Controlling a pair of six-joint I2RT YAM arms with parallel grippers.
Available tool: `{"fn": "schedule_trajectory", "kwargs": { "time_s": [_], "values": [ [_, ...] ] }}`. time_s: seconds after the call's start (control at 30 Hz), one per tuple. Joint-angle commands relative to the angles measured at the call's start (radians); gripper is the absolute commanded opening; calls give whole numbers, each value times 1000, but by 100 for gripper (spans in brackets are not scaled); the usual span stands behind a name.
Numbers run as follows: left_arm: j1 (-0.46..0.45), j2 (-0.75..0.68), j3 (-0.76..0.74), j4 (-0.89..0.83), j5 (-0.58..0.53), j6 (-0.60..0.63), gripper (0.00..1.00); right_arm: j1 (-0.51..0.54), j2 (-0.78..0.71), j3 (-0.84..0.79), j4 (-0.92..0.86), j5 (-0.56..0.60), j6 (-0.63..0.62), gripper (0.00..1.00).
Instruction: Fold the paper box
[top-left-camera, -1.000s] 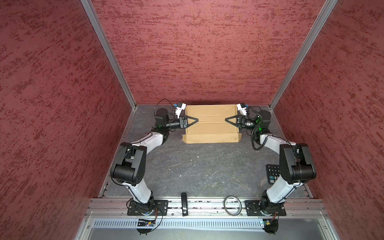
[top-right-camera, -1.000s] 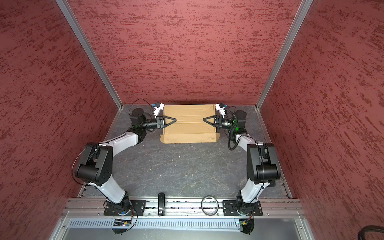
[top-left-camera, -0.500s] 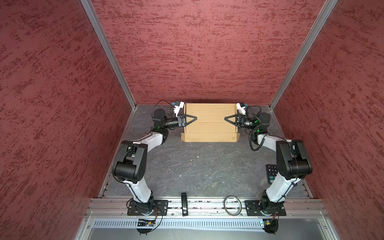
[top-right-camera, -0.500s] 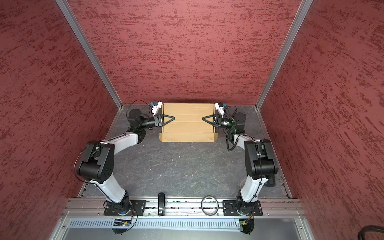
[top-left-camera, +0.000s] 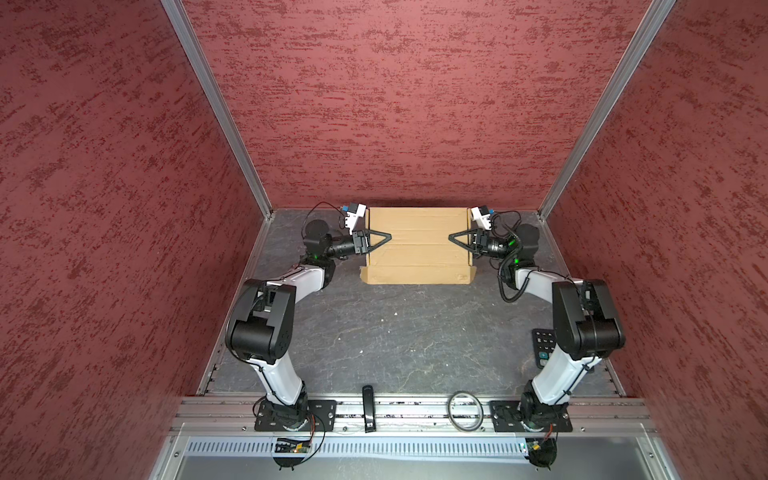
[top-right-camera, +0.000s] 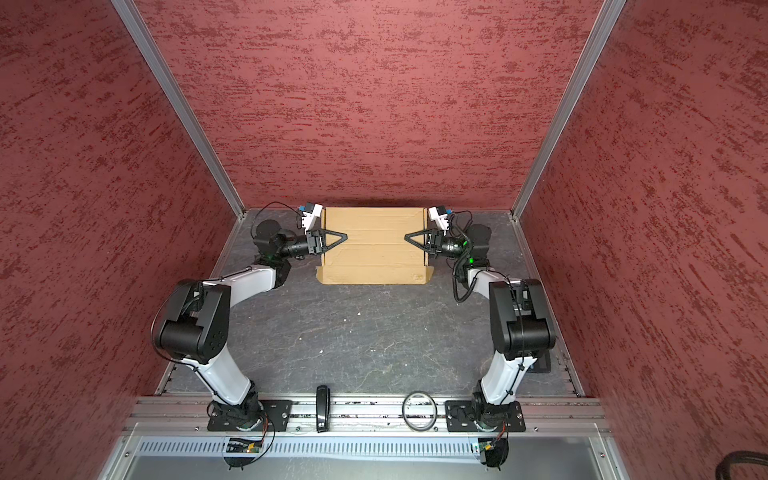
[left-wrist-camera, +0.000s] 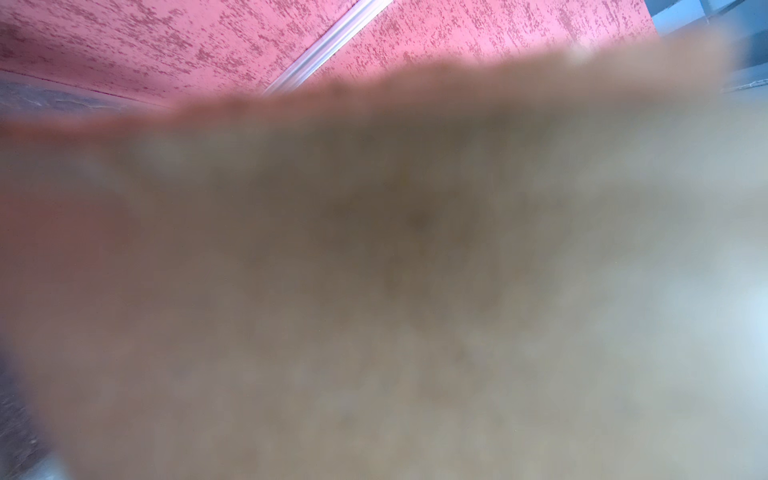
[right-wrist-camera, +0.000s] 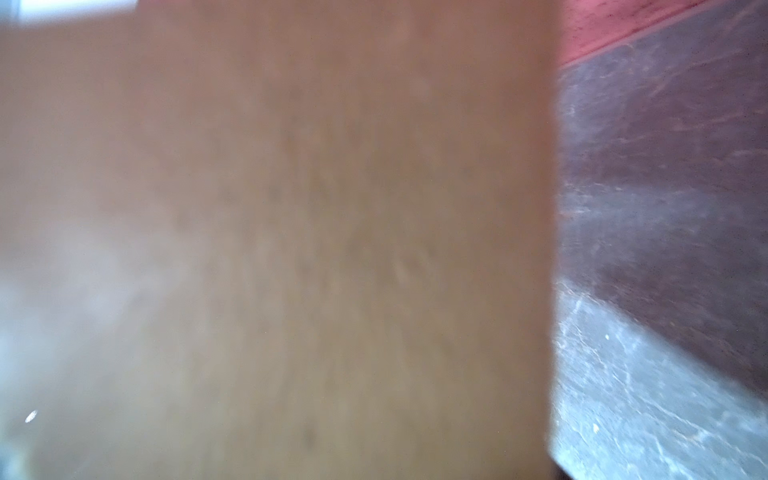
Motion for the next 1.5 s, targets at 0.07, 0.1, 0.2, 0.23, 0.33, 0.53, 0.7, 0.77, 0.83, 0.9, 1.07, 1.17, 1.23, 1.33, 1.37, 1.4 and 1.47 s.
{"fn": "schedule_trajectory", "kwargs": {
  "time_s": [0.07,0.1,0.2,0.23,0.33,0.53,0.7,0.77,0.83,0.9,1.07,1.17,1.23,1.33,1.37,1.4,1.47],
  "values": [
    [29,-8,-8,78,1,-40,33,-19,-100,75,-534,96,-419,68],
    [34,-6,-9,86,2,-52,33,-25,-108,80,-575,109,-449,69],
    [45,2,-12,98,0,-80,33,-46,-131,80,-617,132,-485,71],
    [50,4,-12,97,0,-86,33,-54,-138,79,-622,137,-493,71],
    [67,17,-7,92,-5,-132,32,-80,-167,77,-633,155,-523,72],
    [105,16,63,-99,-15,-191,31,-137,-264,89,-755,274,-699,75],
    [130,-24,180,-591,-57,-106,29,-150,-326,83,-826,425,-835,75],
    [146,-26,223,-735,-68,-129,29,-151,-347,45,-801,467,-887,76],
    [149,-23,263,-857,-73,-160,29,-150,-365,-1,-763,500,-930,78],
    [146,-24,302,-989,-84,-182,29,-149,-380,-46,-723,515,-975,79],
    [128,-12,359,-1195,-70,-236,29,-146,-404,-128,-690,549,-1086,79],
    [114,-6,348,-1247,-47,-292,30,-129,-446,-191,-658,574,-1179,79],
    [104,5,380,-1351,-40,-261,30,-115,-479,-232,-638,591,-1246,82],
    [109,35,480,-1575,-40,-163,31,-111,-517,-274,-654,589,-1320,83],
    [112,46,510,-1654,-43,-135,31,-106,-528,-286,-669,579,-1345,84],
    [115,55,534,-1715,-43,-121,31,-101,-542,-298,-681,572,-1370,83],
    [122,67,564,-1794,-36,-109,31,-82,-571,-327,-687,562,-1412,83]
  ]
}}
